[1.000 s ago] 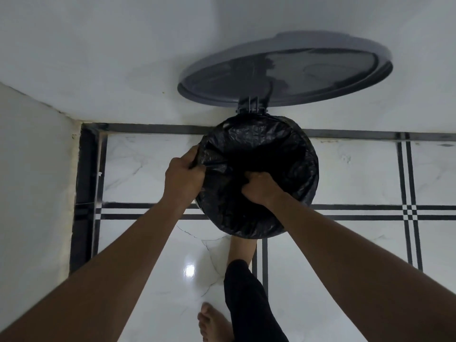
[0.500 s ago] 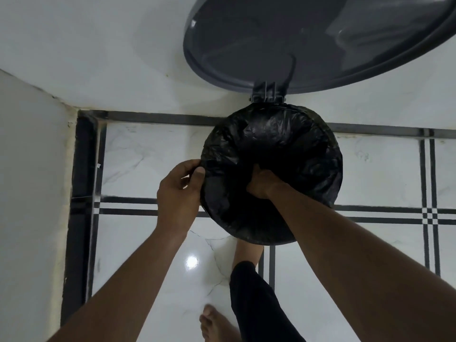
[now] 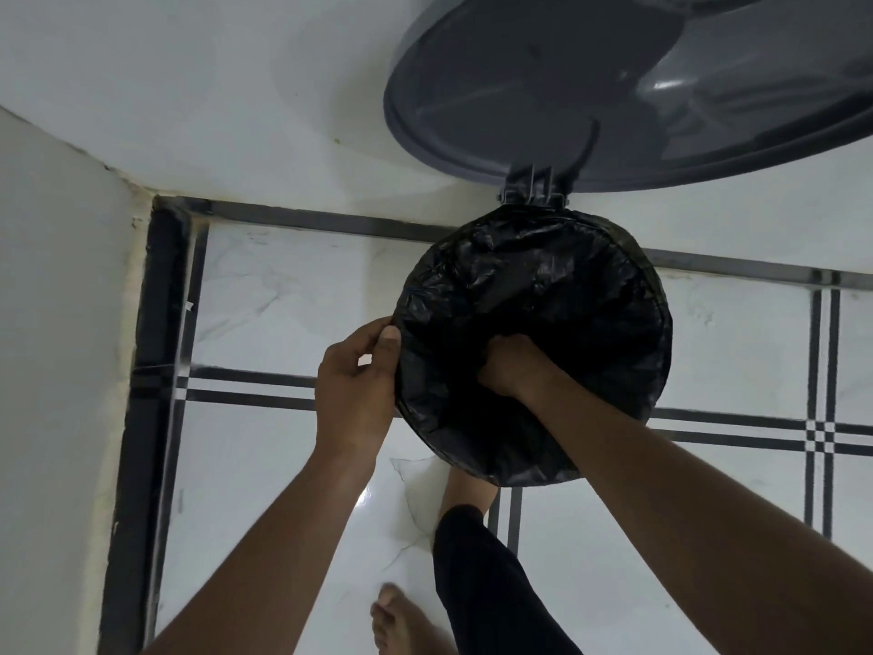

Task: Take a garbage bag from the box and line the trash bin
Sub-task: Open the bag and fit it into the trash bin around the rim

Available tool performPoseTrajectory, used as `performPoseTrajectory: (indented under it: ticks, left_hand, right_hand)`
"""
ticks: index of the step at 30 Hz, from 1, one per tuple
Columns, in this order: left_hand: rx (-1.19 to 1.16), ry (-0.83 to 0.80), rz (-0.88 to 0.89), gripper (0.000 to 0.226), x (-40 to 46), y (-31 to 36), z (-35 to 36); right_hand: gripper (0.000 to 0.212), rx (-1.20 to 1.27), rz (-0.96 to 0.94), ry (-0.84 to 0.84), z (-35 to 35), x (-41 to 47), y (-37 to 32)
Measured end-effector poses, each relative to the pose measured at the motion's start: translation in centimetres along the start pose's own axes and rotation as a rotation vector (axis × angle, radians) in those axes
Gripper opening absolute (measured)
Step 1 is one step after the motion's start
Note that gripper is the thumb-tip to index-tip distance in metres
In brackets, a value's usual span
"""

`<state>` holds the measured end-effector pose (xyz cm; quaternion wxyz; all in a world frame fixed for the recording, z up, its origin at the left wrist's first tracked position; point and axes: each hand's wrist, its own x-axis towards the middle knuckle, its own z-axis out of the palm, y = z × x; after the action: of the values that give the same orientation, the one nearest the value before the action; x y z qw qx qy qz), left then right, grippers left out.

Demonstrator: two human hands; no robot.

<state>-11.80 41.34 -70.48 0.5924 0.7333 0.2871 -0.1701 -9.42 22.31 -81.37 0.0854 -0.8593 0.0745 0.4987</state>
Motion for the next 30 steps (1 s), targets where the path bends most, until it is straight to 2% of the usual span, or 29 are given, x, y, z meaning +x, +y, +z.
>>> performPoseTrajectory:
  ticks: [3,5,8,11,14,18,20,22,25,27,29,30]
  left_hand:
    - [-0.04,0.016,-0.019,0.019,-0.3,0.1,0.1]
    - [-0.069,0.038,-0.038,0.017,-0.5,0.1,0.3]
    - [-0.098,0.093,-0.062,0.031,-0.7,-0.1,0.6]
    - [-0.085,0.123,-0.034,0.024,-0.6,-0.7,0.8]
    - [-0.073,0.143,-0.022,0.02,-0.4,-1.2,0.9]
    - [-0.115,0.113,-0.083,0.026,-0.6,-1.4,0.6]
    - [-0.156,0.086,-0.114,0.032,-1.1,-1.3,0.1]
    - [-0.19,0.053,-0.125,0.032,-1.6,-1.2,-0.4]
    - [-0.2,-0.031,-0.113,0.032,-2.9,-1.5,-0.6]
    - [-0.211,-0.059,-0.119,0.035,-3.5,-1.9,-0.9]
    - [-0.228,-0.05,-0.128,0.035,-3.7,-2.2,-1.2]
    - [-0.228,-0.035,-0.13,0.034,-3.6,-2.3,-1.3]
  right_hand:
    - [0.035,0.054,0.014,0.038,-0.5,-1.0,0.0]
    - [0.039,0.064,0.029,-0.026,-0.5,-0.4,0.1]
    - [0.048,0.076,0.041,-0.131,-0.2,0.9,0.4]
    - [0.049,0.099,0.038,-0.167,0.4,1.8,0.7]
    - [0.049,0.116,0.024,-0.146,0.5,1.8,1.0]
    - [0.044,0.148,-0.004,-0.08,-1.1,-0.9,0.9]
    - [0.039,0.187,-0.077,0.018,-1.8,-3.4,1.3]
    - [0.034,0.324,-0.158,0.222,-2.1,-6.9,2.2]
    - [0.028,0.453,-0.256,0.766,-2.3,-12.9,4.3]
    - [0.027,0.438,-0.161,1.011,-1.9,-15.8,6.1]
    - [0.026,0.478,-0.022,1.083,-0.9,-17.0,7.7]
    - [0.025,0.542,0.029,1.062,-0.3,-17.2,8.5]
